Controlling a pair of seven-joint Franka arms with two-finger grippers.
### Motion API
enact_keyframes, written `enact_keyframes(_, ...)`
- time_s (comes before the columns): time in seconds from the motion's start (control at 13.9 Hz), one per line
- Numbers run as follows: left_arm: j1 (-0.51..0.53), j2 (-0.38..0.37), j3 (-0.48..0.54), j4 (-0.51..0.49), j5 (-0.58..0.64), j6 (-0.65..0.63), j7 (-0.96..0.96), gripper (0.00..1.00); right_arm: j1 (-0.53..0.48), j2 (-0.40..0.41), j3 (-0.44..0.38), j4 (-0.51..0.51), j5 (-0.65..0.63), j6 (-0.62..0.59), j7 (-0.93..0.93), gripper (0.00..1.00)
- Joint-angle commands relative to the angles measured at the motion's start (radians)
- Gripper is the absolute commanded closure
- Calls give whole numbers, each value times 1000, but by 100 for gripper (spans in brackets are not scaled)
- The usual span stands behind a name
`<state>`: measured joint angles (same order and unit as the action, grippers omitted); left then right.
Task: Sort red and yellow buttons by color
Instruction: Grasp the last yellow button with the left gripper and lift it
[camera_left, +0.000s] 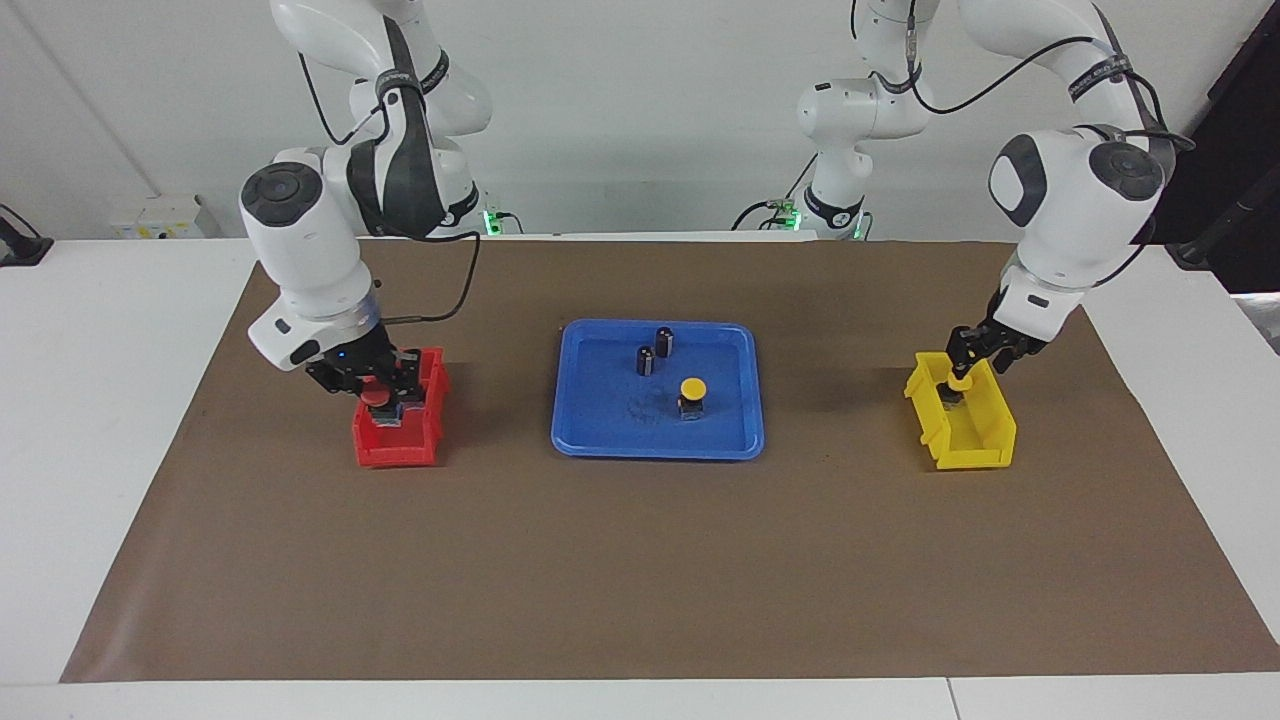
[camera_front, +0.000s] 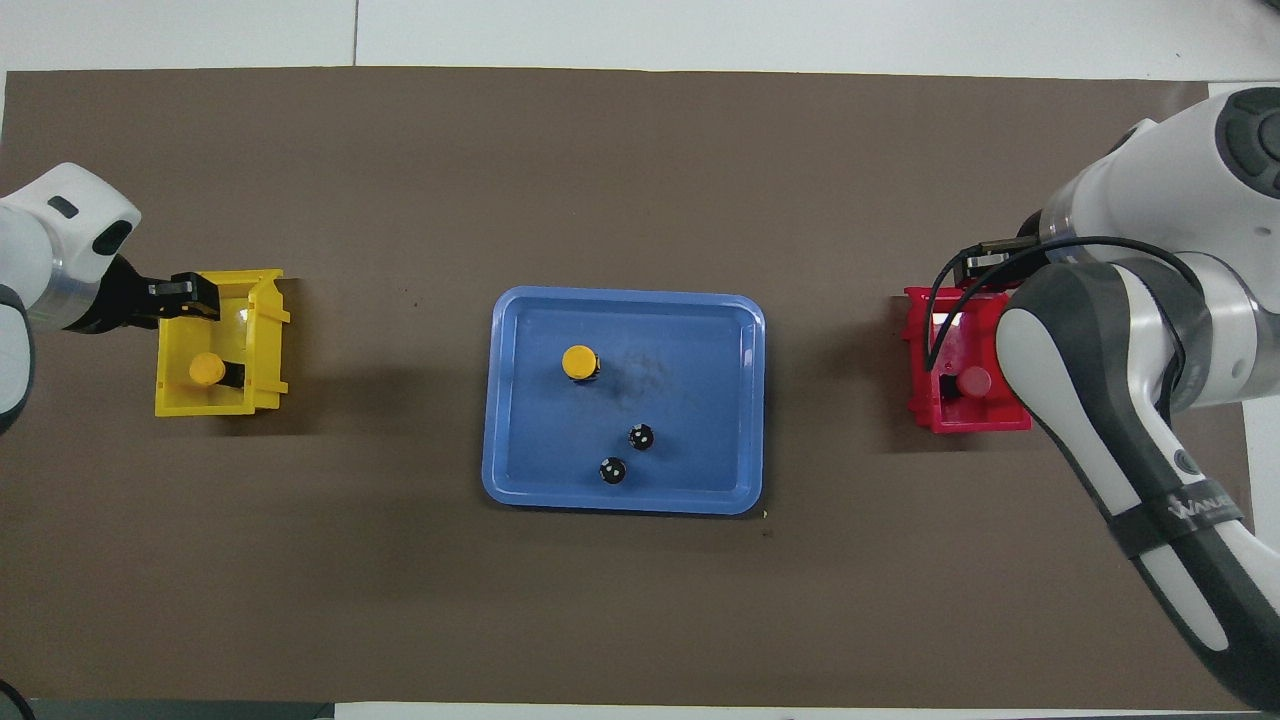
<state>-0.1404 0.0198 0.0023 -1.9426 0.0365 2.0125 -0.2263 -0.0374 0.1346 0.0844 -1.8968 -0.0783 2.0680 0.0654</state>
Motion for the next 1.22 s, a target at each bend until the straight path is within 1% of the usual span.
enact_keyframes(0.0,-187,37,2,33,11,34,-236,10,-22,-75,17,-192,22,157,-15,80)
enact_keyframes(0.07,-236,40,2,36,11,35,-275,9,-30,-75,17,-218,23,185,-15,80)
enact_keyframes(0.22,-348,87,2,57,11,38,-367,8,-22,-79,17,-251,29,217,-15,80)
enact_keyframes(0.43,-479,196,2,63,10,168,-525,8,-25,-79,17,-306,48,282,-15,80)
enact_keyframes(0.5,-505,221,1,63,10,204,-544,8,-28,-72,17,-311,48,284,-16,80)
enact_keyframes(0.57,-527,233,1,65,8,213,-547,8,-30,-60,17,-311,48,285,-21,79)
enact_keyframes(0.72,-545,276,2,88,10,215,-568,8,-30,-41,17,-311,48,297,-26,78)
enact_keyframes(0.79,-544,282,1,90,10,215,-565,8,-30,-35,17,-312,48,311,-27,76)
enact_keyframes(0.86,-544,285,1,85,10,209,-564,8,-29,-33,17,-311,48,310,-38,70)
enact_keyframes(0.93,-545,284,1,79,10,207,-562,8,-30,-33,15,-309,48,307,-64,56)
enact_keyframes(1.0,-545,284,-1,77,10,206,-562,9,-33,-33,15,-305,48,299,-84,43)
enact_keyframes(1.08,-545,284,-1,79,10,210,-562,14,-36,-33,14,-298,48,293,-102,39)
enact_keyframes(1.15,-542,285,-1,83,-1,209,-574,84,-39,-33,14,-291,48,281,-117,39)
